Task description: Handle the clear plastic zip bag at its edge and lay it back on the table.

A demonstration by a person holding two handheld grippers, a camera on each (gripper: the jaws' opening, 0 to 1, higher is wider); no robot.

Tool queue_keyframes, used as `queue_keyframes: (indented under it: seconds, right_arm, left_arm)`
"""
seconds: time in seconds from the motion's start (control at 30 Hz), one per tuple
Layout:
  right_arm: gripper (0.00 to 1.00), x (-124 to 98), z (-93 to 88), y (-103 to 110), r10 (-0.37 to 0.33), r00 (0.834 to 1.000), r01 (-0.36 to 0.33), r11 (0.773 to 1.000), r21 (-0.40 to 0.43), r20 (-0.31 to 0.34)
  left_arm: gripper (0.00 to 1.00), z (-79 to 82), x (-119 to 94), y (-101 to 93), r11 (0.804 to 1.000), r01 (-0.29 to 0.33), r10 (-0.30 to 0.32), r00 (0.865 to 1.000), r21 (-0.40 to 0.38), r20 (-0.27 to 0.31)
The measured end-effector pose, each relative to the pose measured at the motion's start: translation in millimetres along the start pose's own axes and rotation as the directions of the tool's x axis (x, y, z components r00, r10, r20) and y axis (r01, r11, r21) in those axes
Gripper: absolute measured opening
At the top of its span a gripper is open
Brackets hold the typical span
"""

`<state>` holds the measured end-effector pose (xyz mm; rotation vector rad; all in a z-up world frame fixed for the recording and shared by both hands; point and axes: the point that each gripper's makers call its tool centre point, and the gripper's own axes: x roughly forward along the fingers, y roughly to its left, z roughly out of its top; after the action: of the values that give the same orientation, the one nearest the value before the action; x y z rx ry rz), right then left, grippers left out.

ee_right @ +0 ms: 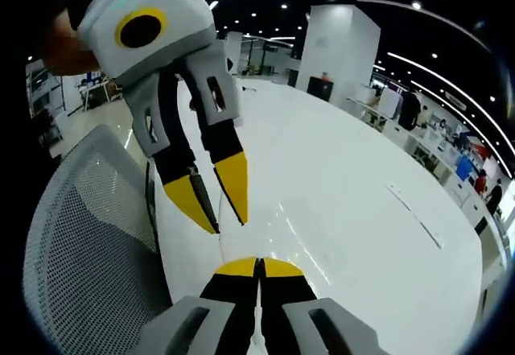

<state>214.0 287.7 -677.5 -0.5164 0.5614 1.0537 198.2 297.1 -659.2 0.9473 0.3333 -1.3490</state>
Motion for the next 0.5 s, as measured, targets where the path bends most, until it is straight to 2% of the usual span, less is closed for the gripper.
queue_keyframes:
  seconds: [0.3,0.5]
  right_arm:
    - [0.00,-0.2,0.3,-3.9,-0.014,1.000,0.014,1.000,0.011,0.001]
    - [0.00,-2.0,1.9,-5.8,-0.021,1.000,0.021,1.000,0.015,0.005]
  left_arm:
    - [0.10,8.7,-1.1,-0.3,1.000,-0.010,0.010,1.000,0.014,0.010]
    - [0.09,-0.9,7.3,-2.9,1.000,-0.013,0.014,1.000,0.029,-0.027]
